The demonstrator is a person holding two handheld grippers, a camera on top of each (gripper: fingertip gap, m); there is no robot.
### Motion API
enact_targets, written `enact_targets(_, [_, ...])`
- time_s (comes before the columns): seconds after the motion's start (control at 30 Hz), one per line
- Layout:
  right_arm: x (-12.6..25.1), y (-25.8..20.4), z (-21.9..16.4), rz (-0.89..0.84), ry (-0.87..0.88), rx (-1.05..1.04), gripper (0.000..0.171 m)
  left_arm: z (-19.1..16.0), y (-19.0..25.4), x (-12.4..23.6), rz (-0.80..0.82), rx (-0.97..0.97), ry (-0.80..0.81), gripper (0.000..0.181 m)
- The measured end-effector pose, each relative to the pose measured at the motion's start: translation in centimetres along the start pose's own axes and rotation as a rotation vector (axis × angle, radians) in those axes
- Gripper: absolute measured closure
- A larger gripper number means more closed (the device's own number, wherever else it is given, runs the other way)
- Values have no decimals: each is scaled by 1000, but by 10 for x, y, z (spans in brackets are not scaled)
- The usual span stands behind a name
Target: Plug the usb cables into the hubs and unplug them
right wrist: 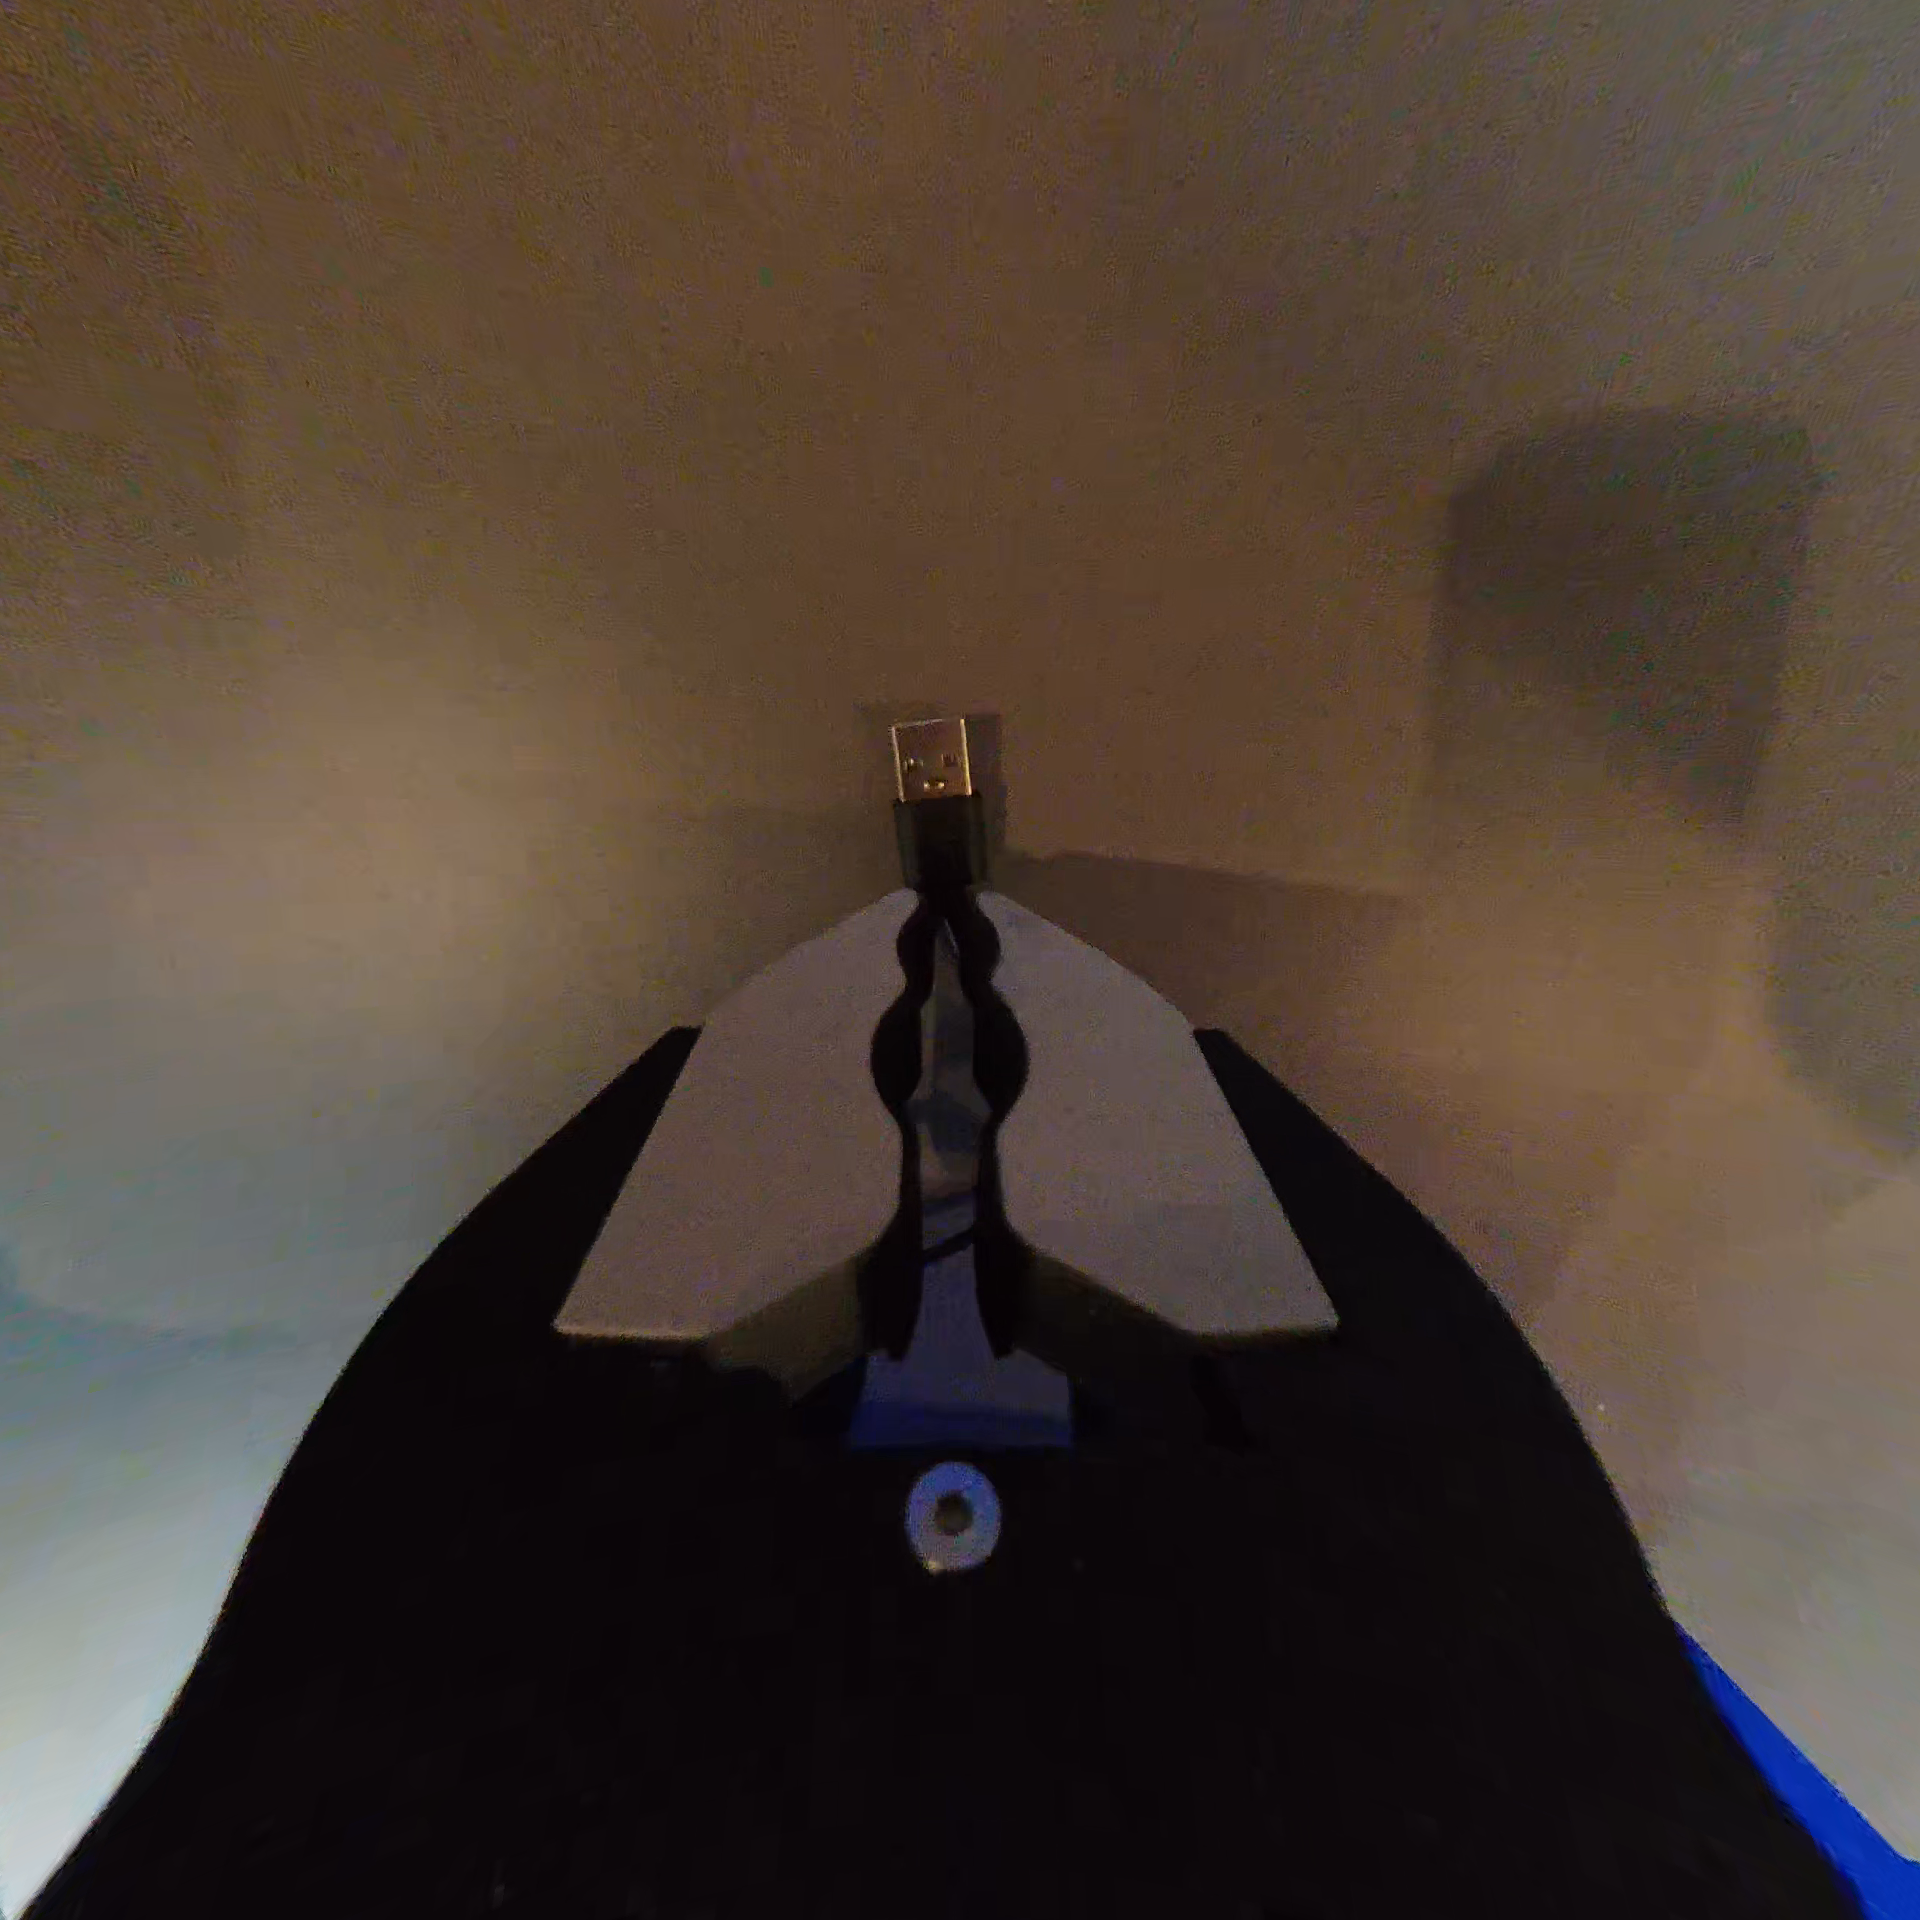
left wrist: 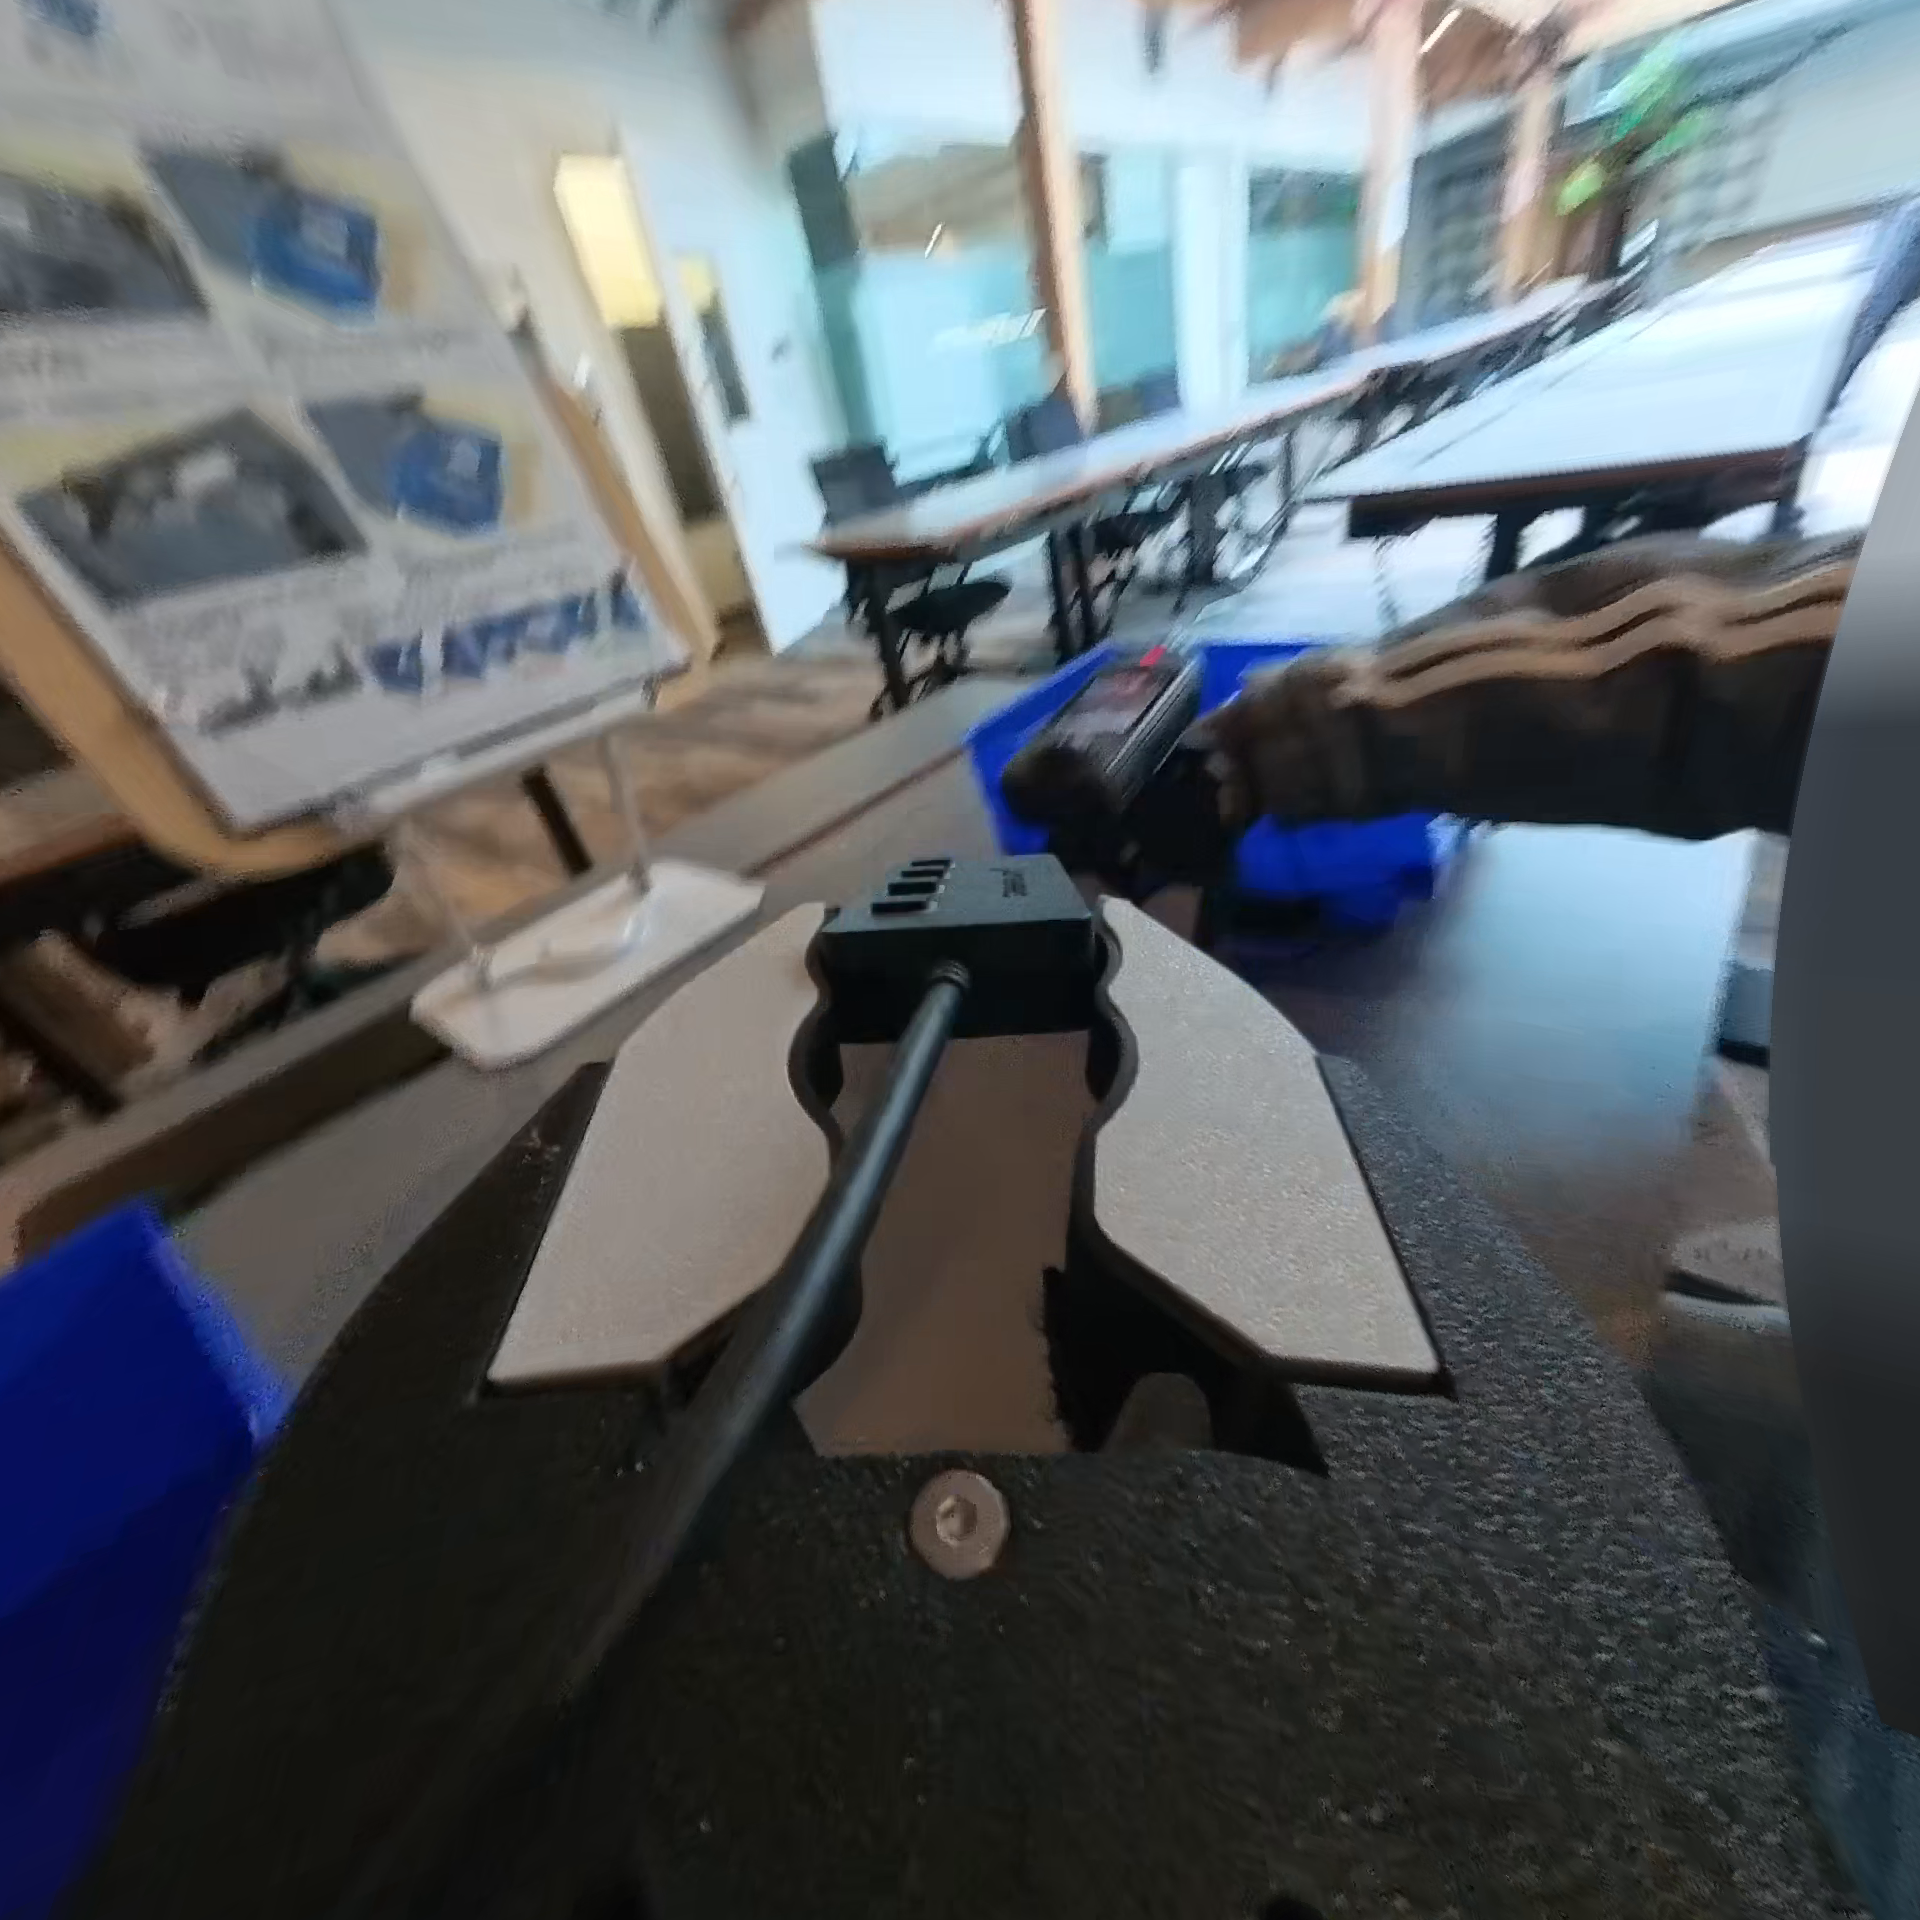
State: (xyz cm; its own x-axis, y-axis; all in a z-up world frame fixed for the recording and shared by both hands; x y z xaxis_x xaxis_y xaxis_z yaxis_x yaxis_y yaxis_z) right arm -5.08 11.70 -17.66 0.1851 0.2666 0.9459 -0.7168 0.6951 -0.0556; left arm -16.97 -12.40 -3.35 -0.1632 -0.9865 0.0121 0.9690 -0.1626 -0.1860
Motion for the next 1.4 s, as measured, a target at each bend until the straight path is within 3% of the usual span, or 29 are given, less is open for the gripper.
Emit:
enact_targets(0.13, [0, -1, 0, -21, -1, 11, 167, -50, -5, -40, 148, 105, -239, 137])
enact_targets(0.33, [0, -2, -1, -26, 6, 16, 168, -108, -7, -75, 291, 180, -336, 137])
enact_targets(0.53, [0, -2, 0, -29, 3, 26, 167, -135, -14, -78, 245, 338, -402, 136])
enact_targets(0.6, [0, -2, 0, -33, 3, 27, 167, -137, -15, -75, 232, 357, -450, 121])
enact_targets(0.7, [0, -2, 0, -38, 0, 36, 167, -147, -5, -61, 153, 398, -669, 92])
enact_targets(0.77, [0, -2, 0, -34, -1, 36, 167, -152, 6, -44, 127, 415, -764, 89])
enact_targets(0.8, [0, -1, 0, -32, -1, 35, 167, -150, 12, -35, 124, 421, -783, 96])
enact_targets(0.9, [0, -1, 0, -33, -5, 37, 167, -136, 46, -6, -23, 425, -807, 111])
enact_targets(1.0, [0, -1, 0, -26, -6, 20, 167, -97, 101, 14, -517, 481, -610, 123])
enact_targets(1.03, [0, -1, 0, -14, -6, 11, 168, -85, 106, 17, -600, 477, -510, 125])
enact_targets(1.1, [-1, -4, 2, 36, 8, -23, 168, -70, 98, 11, -584, 443, -321, 133])
enact_targets(1.2, [-2, -7, 2, 95, 27, -74, 168, -56, 75, -17, -327, 371, -106, 133])
enact_targets(1.3, [-4, -13, 4, 224, 52, -121, 168, -84, 60, -56, -83, -154, -233, 137])
enact_targets(1.4, [-6, -18, 6, 323, 59, -127, 168, -113, 72, -92, -203, -358, -407, 135])
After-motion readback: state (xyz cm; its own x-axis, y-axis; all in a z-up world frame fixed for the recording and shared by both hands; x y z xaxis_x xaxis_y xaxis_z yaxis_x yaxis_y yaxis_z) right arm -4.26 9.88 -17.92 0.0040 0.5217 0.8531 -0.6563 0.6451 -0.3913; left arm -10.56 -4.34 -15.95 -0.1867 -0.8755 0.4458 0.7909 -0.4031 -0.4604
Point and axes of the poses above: each gripper's, where its closed fingertips meet, x back along the fingers, z out of its top, y = z × x across the jaws, the point moved 7 cm from there along x, back along the fingers, and after that the axes turned 4 degrees about z, right-handed, at the moved point
